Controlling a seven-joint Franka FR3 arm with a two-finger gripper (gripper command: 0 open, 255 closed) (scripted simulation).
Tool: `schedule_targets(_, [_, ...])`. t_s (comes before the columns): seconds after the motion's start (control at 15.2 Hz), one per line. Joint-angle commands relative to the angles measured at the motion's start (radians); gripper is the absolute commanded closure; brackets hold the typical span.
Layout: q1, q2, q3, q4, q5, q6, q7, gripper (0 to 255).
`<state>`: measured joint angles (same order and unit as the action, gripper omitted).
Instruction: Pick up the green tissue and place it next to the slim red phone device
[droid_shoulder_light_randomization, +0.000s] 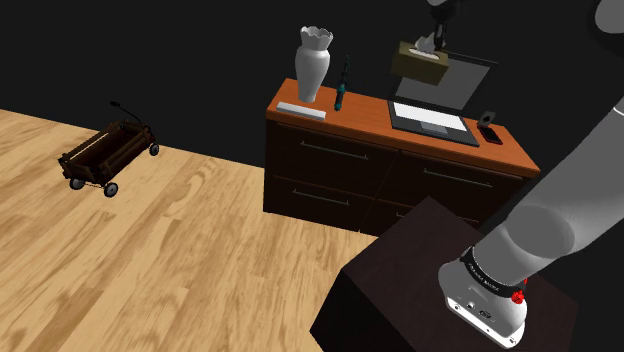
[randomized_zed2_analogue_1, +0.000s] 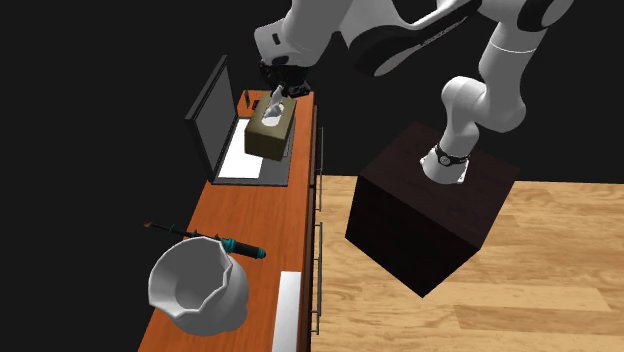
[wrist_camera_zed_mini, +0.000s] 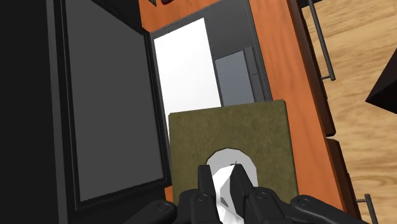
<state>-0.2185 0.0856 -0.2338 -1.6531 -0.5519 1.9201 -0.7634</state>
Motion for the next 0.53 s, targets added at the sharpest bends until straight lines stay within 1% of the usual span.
schedule_targets(0.0, [-0.02,-0.04,-0.018,-0.057,-0.006,0.036,-0.024,255])
schedule_targets(0.46, [-0.093,-0.146,-0.092,-0.191,-0.019,0.136,-0.133,255])
